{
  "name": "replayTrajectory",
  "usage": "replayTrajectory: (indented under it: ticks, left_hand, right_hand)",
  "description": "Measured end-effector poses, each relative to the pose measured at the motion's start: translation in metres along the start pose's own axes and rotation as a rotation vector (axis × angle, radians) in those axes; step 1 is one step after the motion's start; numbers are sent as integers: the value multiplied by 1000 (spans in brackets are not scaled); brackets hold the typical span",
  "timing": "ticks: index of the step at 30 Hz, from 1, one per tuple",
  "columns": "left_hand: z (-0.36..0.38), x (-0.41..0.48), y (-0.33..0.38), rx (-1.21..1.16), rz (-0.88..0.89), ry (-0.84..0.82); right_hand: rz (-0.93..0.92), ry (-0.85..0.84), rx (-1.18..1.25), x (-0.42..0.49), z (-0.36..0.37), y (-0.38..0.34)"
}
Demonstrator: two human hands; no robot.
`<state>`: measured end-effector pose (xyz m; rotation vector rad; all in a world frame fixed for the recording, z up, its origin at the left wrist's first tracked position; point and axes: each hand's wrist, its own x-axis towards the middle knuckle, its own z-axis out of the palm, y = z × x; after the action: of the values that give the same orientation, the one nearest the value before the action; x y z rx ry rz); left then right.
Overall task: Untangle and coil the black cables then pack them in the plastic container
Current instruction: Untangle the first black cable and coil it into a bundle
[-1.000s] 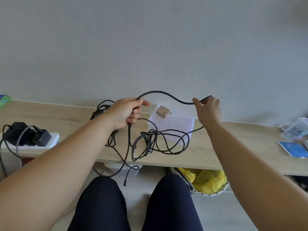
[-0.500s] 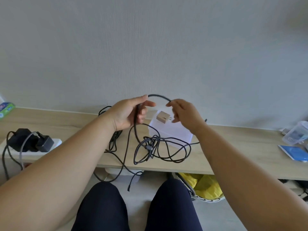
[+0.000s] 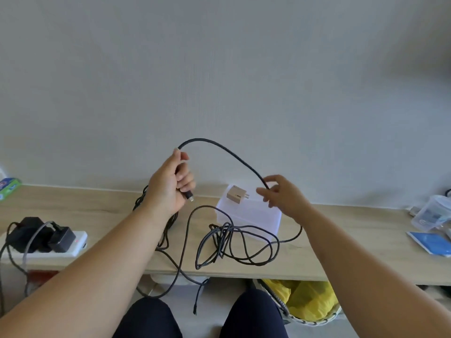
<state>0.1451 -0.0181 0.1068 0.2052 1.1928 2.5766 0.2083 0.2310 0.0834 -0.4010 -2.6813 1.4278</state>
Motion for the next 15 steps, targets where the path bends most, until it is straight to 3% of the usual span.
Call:
replayTrajectory:
  ticks: [3, 6, 9, 11, 15]
  left_hand:
    - [8, 10, 18, -106, 44, 135]
    - [4, 14, 26, -170, 66, 186]
    - [1, 15, 28, -105, 125, 182]
    - [8, 10, 21, 224, 245, 93]
    - [28, -7, 0, 1198, 417, -281]
  right_hand:
    - [63, -124, -248, -1, 11, 26]
    - [6, -51, -468, 1, 17, 44]
    - [-102, -43, -511, -5, 16, 29]
    - [-240, -135, -598, -13, 17, 3]
    - [-602, -322, -845, -30, 31, -57]
